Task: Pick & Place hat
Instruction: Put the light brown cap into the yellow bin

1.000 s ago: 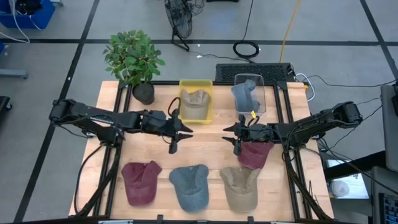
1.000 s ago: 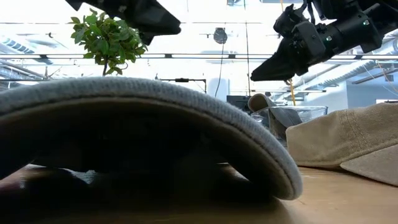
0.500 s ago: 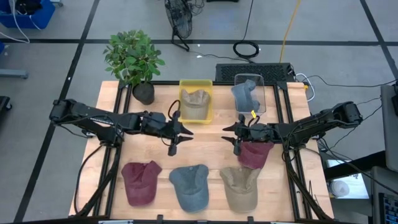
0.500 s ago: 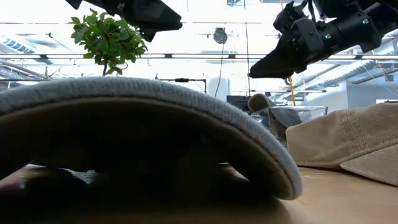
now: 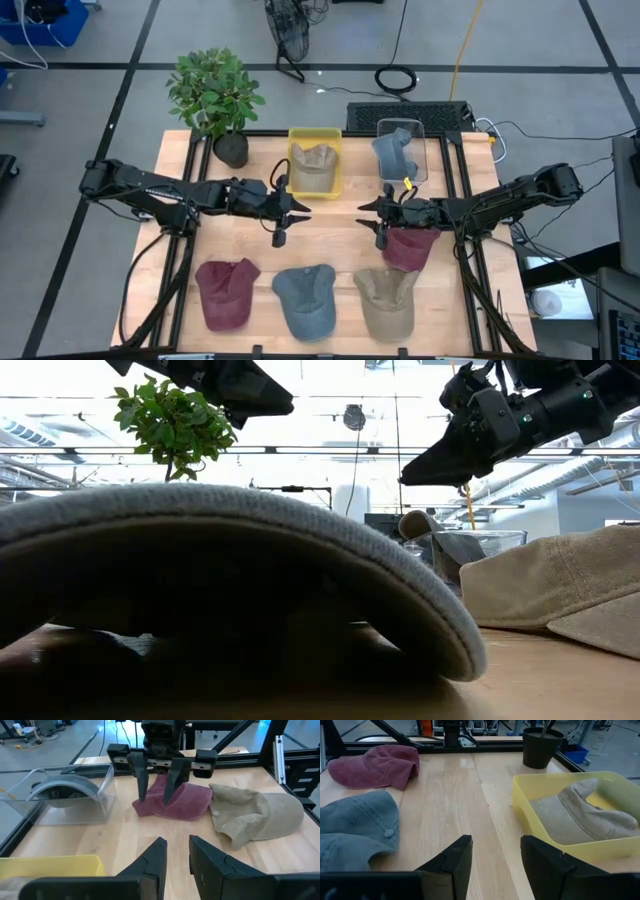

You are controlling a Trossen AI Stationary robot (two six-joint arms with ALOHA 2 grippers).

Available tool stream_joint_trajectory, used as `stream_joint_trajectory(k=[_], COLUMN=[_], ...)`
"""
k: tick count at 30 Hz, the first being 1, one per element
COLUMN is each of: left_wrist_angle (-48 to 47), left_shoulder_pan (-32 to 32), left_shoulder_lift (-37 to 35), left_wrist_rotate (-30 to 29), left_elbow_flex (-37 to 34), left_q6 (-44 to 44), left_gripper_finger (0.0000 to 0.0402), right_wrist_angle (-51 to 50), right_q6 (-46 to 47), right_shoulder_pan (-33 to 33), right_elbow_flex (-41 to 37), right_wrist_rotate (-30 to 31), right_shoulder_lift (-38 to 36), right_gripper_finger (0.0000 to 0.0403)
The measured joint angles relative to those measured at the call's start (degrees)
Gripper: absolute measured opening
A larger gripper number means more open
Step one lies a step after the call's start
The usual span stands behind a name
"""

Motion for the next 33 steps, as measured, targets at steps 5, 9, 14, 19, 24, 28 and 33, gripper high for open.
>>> stream_joint_trajectory(k=[5,9,14,19,24,28,33], left_wrist_angle=[0.0,0.0,0.0,0.0,0.0,0.0,0.0], left_shoulder_pan=[-0.1,-0.1,-0.1,-0.1,-0.1,-0.1,-0.1], left_shoulder_lift=[0.0,0.0,0.0,0.0,0.0,0.0,0.0], left_wrist_rotate=[0.0,0.0,0.0,0.0,0.0,0.0,0.0], left_elbow_flex=[0.0,0.0,0.0,0.0,0.0,0.0,0.0], left_q6=[-0.1,-1.0,-1.3,-0.9,-0.9,-0.9,-1.0], left_gripper_finger=[0.0088,0.0088,0.0088,0.0088,0.0088,0.0088,0.0088], right_wrist_angle=[0.0,0.0,0.0,0.0,0.0,0.0,0.0], right_q6=[0.0,0.0,0.0,0.0,0.0,0.0,0.0], right_shoulder_pan=[0.0,0.0,0.0,0.0,0.0,0.0,0.0], right_elbow_flex=[0.0,0.0,0.0,0.0,0.0,0.0,0.0], right_wrist_rotate=[0.0,0.0,0.0,0.0,0.0,0.0,0.0], right_shoulder_lift=[0.0,0.0,0.0,0.0,0.0,0.0,0.0], right_gripper_finger=[0.0153,0.0153,0.0153,0.0153,0.0153,0.0153,0.0153])
